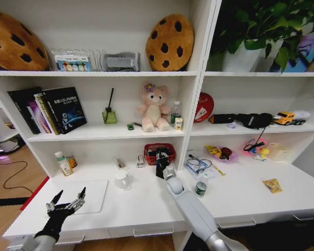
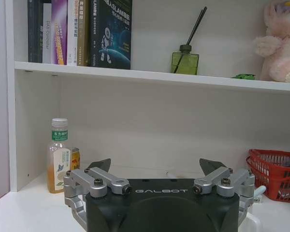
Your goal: Organize the objects on the table.
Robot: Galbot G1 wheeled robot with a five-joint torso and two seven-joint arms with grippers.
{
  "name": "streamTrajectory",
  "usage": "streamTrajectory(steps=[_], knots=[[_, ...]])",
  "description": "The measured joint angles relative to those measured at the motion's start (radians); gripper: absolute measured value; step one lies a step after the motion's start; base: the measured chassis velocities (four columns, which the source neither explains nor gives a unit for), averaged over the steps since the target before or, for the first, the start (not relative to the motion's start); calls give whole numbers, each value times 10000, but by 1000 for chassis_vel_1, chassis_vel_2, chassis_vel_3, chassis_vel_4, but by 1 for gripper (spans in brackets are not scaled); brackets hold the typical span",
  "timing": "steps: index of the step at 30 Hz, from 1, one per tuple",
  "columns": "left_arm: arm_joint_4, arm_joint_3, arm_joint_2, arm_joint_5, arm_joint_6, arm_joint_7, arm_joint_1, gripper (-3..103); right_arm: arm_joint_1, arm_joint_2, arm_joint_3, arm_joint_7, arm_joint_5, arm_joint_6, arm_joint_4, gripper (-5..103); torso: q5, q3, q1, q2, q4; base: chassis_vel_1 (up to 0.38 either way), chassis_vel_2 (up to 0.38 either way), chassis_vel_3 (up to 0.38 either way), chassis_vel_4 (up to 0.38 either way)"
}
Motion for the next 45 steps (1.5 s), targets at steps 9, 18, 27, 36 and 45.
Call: streamTrajectory(steps=[9,18,27,36,45], knots=[[0,0,0,0,0,2,0,100,-1134,-414,244,118,-183,-367,1090,21,2,-1,-2,1,-2,0,0,0,0],[0,0,0,0,0,2,0,100,-1888,-716,481,626,-172,-586,2353,54,1,-1,-1,2,1,0,0,0,0],[0,0,0,0,0,3,0,100,-4217,-1473,936,3197,890,-3125,6166,91,4,-1,-2,2,-2,0,0,0,0],[0,0,0,0,0,2,0,100,-5261,-2691,1971,4483,2443,-4254,8171,100,2,-1,-2,1,0,0,0,0,0],[0,0,0,0,0,0,0,100,-5770,-3642,2899,6159,4104,-5482,9656,100,0,-1,-2,1,-1,0,0,0,0]])
